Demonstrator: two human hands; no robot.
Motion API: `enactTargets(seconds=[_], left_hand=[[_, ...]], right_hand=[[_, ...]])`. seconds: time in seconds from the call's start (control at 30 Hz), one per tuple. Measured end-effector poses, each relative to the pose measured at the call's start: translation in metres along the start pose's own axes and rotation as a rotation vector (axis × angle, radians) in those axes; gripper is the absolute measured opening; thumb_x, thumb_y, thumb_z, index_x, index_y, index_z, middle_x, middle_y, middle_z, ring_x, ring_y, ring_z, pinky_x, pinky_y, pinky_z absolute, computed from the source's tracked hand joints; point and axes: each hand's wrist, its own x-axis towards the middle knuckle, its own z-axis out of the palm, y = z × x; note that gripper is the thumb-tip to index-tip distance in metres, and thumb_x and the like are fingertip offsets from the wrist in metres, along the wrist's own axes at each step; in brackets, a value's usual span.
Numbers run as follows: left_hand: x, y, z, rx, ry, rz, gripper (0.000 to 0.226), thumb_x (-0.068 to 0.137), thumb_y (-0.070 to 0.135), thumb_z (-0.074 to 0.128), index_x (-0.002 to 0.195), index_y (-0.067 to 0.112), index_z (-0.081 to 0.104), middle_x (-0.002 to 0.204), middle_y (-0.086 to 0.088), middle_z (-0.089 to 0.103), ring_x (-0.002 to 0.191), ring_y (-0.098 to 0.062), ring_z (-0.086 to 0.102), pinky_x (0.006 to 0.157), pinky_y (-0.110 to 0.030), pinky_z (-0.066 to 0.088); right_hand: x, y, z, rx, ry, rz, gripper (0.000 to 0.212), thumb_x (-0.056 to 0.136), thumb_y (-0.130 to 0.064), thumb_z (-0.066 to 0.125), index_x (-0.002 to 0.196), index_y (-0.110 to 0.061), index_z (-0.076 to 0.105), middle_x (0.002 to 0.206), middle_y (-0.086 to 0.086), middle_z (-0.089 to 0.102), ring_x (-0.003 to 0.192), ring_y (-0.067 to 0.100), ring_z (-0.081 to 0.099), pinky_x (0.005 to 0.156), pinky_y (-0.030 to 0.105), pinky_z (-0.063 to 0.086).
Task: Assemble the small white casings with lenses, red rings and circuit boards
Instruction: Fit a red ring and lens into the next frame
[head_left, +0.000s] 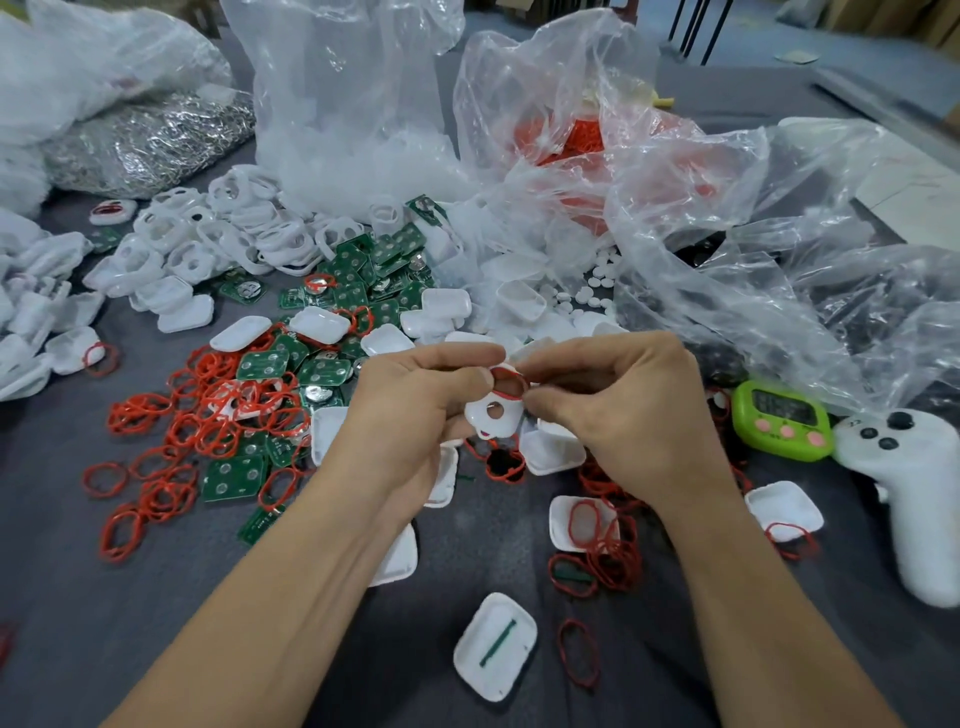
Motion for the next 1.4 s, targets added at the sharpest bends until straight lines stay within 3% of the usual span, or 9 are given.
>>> enactTargets(seconds=[0.1,0.33,0.43,0.53,0.77,1.0,1.13,1.2,1.4], left_hand=[[0.002,0.003,-0.005,-0.016,-0.066,-0.071,0.049,0.09,-0.014,0.057,0.062,0.018,0.082,0.068,-0.007,0.076,0.054,-0.012,0.07,0.051,-0.023,0.058],[-0.002,0.007,-0.01,-0.112,-0.148,-0.174,0.045,0.093,-0.014,0.053,0.066,0.009,0.081,0.074,-0.013,0.077,0.059,-0.017,0.074,0.047,-0.024,0.058],[-0.003,0.005,-0.008,-0.111,-0.168,-0.205,0.035,0.093,-0.013,0.052,0.078,0.003,0.08,0.079,-0.015,0.077,0.063,-0.019,0.075,0.05,-0.025,0.06],[-0.004,0.001,-0.006,-0.098,-0.156,-0.211,0.025,0.094,-0.013,0.052,0.092,-0.001,0.074,0.083,-0.016,0.078,0.066,-0.02,0.076,0.052,-0.024,0.059],[-0.004,0.001,-0.006,-0.073,-0.165,-0.176,0.025,0.093,-0.014,0.053,0.092,-0.001,0.074,0.086,-0.02,0.077,0.069,-0.022,0.076,0.052,-0.024,0.059],[-0.008,0.0,-0.003,-0.049,-0.214,-0.075,0.03,0.08,-0.012,0.065,0.078,0.012,0.084,0.083,-0.013,0.078,0.066,-0.017,0.075,0.054,-0.022,0.058],[-0.011,0.002,0.001,-0.007,-0.215,0.002,0.036,0.068,-0.011,0.069,0.075,0.021,0.084,0.074,-0.005,0.078,0.057,-0.007,0.069,0.044,-0.014,0.047],[-0.012,0.003,0.002,-0.065,-0.228,0.029,0.033,0.061,-0.009,0.068,0.071,0.019,0.083,0.07,-0.005,0.077,0.053,-0.006,0.069,0.041,-0.012,0.044],[-0.012,-0.002,-0.003,-0.007,-0.204,0.217,0.039,0.061,-0.011,0.069,0.08,0.02,0.083,0.079,-0.008,0.079,0.066,-0.015,0.075,0.059,-0.022,0.057]], right_hand=[[0.0,0.001,0.0,0.036,-0.022,0.003,0.027,0.073,0.005,0.085,0.084,-0.02,0.085,0.081,-0.007,0.08,0.08,0.012,0.078,0.081,0.033,0.064],[-0.001,0.005,-0.003,0.082,-0.049,-0.091,0.024,0.074,-0.002,0.089,0.083,-0.023,0.084,0.082,-0.006,0.08,0.081,0.015,0.078,0.079,0.035,0.064],[0.001,0.007,-0.007,0.114,-0.074,-0.067,0.02,0.073,-0.004,0.09,0.081,-0.022,0.084,0.081,-0.002,0.08,0.079,0.02,0.078,0.077,0.037,0.064],[0.003,0.008,-0.011,0.106,-0.126,-0.012,0.02,0.071,-0.003,0.091,0.079,-0.019,0.084,0.079,0.001,0.08,0.078,0.02,0.078,0.077,0.038,0.062],[0.005,0.008,-0.012,0.134,-0.173,0.039,0.026,0.07,0.011,0.086,0.075,-0.015,0.081,0.078,0.008,0.079,0.08,0.032,0.078,0.082,0.054,0.063],[0.006,0.007,-0.013,0.306,-0.2,0.065,0.033,0.067,0.021,0.08,0.072,-0.012,0.079,0.08,0.009,0.079,0.077,0.022,0.077,0.072,0.029,0.061],[0.005,0.005,-0.01,0.505,-0.274,0.174,0.03,0.06,0.012,0.081,0.07,-0.016,0.078,0.086,0.006,0.078,0.083,0.022,0.075,0.076,0.031,0.061],[0.004,0.005,-0.009,0.646,-0.326,0.26,0.028,0.059,0.008,0.084,0.071,-0.016,0.077,0.086,0.007,0.077,0.08,0.021,0.075,0.069,0.029,0.061],[0.004,0.006,-0.007,0.749,-0.302,0.39,0.032,0.065,0.006,0.075,0.093,-0.007,0.066,0.09,0.016,0.076,0.078,0.025,0.076,0.065,0.029,0.061]])
